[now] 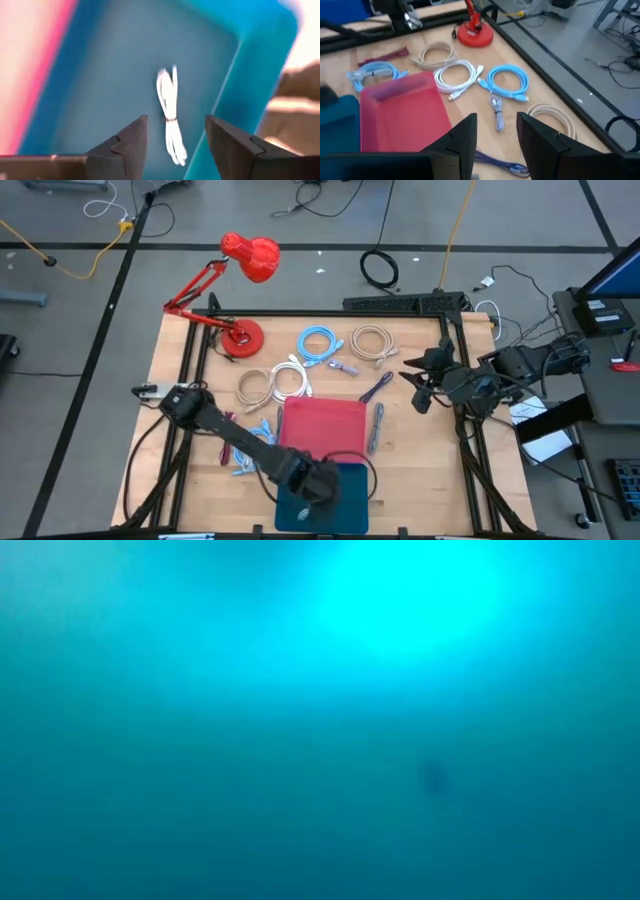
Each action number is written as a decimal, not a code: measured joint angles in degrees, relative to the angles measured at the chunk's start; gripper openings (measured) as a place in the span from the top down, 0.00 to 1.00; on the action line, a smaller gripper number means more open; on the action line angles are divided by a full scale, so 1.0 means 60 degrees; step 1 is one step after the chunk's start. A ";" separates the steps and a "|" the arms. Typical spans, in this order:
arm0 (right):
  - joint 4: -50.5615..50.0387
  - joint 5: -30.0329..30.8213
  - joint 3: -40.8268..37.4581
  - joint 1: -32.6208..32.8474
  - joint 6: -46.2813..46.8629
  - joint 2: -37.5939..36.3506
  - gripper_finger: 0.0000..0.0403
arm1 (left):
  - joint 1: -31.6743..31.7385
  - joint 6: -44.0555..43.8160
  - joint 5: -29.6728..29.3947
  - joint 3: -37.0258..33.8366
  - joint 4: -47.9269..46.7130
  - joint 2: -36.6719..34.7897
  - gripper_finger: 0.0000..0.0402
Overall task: Pick & Place USB Port
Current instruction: Put the white and black charger cable into the blue bin, then put the bottom light brown HDMI cable into the red bin
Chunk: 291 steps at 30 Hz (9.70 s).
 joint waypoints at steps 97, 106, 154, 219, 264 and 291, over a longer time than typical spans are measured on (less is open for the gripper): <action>0.3229 -0.5659 -0.2815 -0.1080 -1.1038 0.6276 0.68 | -0.1013 -0.2872 -0.8001 -1.0160 0.1605 -1.2903 0.91; 0.3294 -0.6184 -0.2778 -0.1322 -1.0497 0.6944 0.68 | -0.1247 -0.3076 -0.8008 -1.0160 0.1612 -1.2903 0.91; 0.8111 -0.6517 0.0090 0.1173 0.2117 0.5273 0.97 | -0.0535 -0.2288 -0.7667 -1.0156 0.6049 -1.0809 0.91; 0.7829 -0.6627 0.2497 0.0971 -0.0768 0.7234 0.71 | -0.2423 -0.3771 -0.8519 -1.0156 0.8419 -0.8517 0.91; 0.7791 -0.1570 0.0562 0.3235 -0.0555 0.3655 0.86 | 0.5203 -0.4158 -0.2606 -1.0156 -0.2179 -0.9154 0.47; 0.7791 -0.1353 0.0562 0.2893 -0.0528 0.3651 0.86 | 0.8757 -0.1068 -0.0249 -1.3952 0.2250 -0.8949 0.47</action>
